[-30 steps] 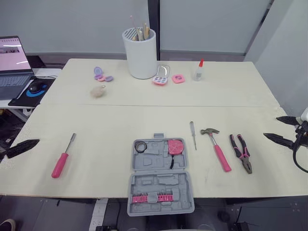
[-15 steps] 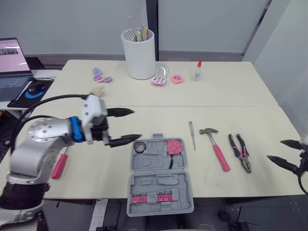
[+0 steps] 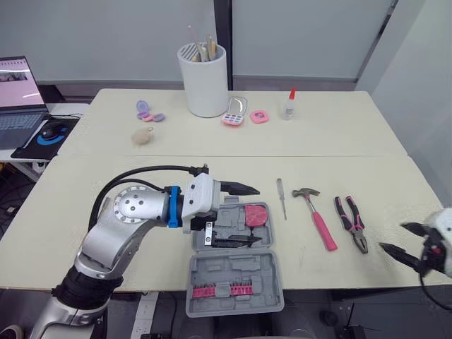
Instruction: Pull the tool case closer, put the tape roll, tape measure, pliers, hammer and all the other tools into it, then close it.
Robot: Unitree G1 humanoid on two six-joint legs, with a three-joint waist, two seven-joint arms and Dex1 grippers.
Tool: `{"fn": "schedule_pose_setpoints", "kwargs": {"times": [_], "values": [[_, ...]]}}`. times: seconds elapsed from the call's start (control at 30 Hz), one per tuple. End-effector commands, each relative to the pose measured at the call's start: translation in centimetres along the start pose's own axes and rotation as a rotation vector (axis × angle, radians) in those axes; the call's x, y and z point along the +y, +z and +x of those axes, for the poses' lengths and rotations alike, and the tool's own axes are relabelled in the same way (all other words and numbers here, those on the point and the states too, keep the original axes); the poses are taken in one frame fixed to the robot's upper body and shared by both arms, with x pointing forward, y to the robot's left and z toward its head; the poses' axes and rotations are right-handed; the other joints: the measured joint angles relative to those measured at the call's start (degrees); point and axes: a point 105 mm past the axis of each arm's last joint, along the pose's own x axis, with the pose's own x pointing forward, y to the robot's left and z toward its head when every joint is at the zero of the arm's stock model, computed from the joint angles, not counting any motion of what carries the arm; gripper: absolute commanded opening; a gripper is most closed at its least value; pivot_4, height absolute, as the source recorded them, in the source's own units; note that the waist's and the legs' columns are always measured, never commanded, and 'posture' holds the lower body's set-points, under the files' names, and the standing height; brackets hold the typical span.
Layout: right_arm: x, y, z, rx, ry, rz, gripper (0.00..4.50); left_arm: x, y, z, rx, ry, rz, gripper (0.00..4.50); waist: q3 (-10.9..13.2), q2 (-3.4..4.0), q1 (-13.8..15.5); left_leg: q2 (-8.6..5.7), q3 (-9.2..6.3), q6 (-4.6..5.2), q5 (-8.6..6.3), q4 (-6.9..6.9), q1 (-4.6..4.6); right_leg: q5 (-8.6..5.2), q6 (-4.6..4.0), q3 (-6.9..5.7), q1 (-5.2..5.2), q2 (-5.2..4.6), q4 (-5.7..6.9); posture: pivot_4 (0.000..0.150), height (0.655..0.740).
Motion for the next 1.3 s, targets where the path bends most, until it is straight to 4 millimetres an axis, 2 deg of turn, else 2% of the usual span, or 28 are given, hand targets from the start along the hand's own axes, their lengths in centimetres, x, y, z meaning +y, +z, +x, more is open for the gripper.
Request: {"fn": "schedule_pose_setpoints", "kwargs": {"times": [0.03,0.33,0.6,0.87,0.97,1.1,1.3], "values": [[0.2,0.6,1.2,-0.022,-0.047,0.029,4.47,-0.1,0.7,0.4,-0.011,0.022,0.043,4.50,0.00,-0.01,0.06,0.00,0.00,0.00,0.00,0.00,-0.01,0.01,-0.01,0.00,0.01,-0.01,0.00,0.150,0.7400],[0.4,-1.2,4.1,0.026,-0.111,0.111,4.47,-0.3,0.9,0.6,-0.006,0.037,0.046,4.50,0.00,0.00,0.08,-0.01,-0.01,0.00,0.00,0.00,-0.01,0.03,-0.03,-0.03,0.00,-0.05,0.00,0.150,0.7400],[0.4,-2.3,5.7,0.043,-0.156,0.157,4.47,-0.3,1.2,0.7,-0.004,0.042,0.049,4.50,-0.01,0.00,0.01,0.00,-0.01,0.00,0.00,0.00,-0.01,0.04,-0.05,-0.03,0.00,-0.03,0.00,0.150,0.7400],[1.2,-2.4,6.7,0.029,-0.165,0.179,4.47,-0.1,0.9,0.7,0.006,0.042,0.051,4.50,-0.07,-0.09,-0.10,0.02,-0.01,0.00,0.00,0.00,0.01,0.04,-0.06,-0.02,0.01,0.02,0.01,0.150,0.7400],[1.5,-2.7,6.7,0.025,-0.165,0.197,3.94,0.0,0.8,0.7,0.008,0.041,0.052,4.50,-0.09,-0.12,-0.11,0.03,-0.01,0.00,0.00,0.00,0.02,0.04,-0.06,-0.01,0.01,0.03,0.00,0.150,0.7400],[1.3,-3.2,6.7,0.030,-0.187,0.218,2.63,0.0,0.6,0.8,0.010,0.040,0.051,4.50,-0.12,-0.17,-0.10,0.04,-0.02,0.00,0.00,0.00,0.01,0.04,-0.06,-0.02,0.01,0.03,0.00,0.150,0.7400],[1.1,-3.5,6.7,0.034,-0.200,0.208,1.61,-0.1,0.5,0.7,0.012,0.041,0.051,4.50,-0.15,-0.21,-0.05,0.04,-0.02,0.00,0.00,0.00,0.01,0.04,-0.07,-0.03,0.02,0.02,0.00,0.150,0.7400]]}}
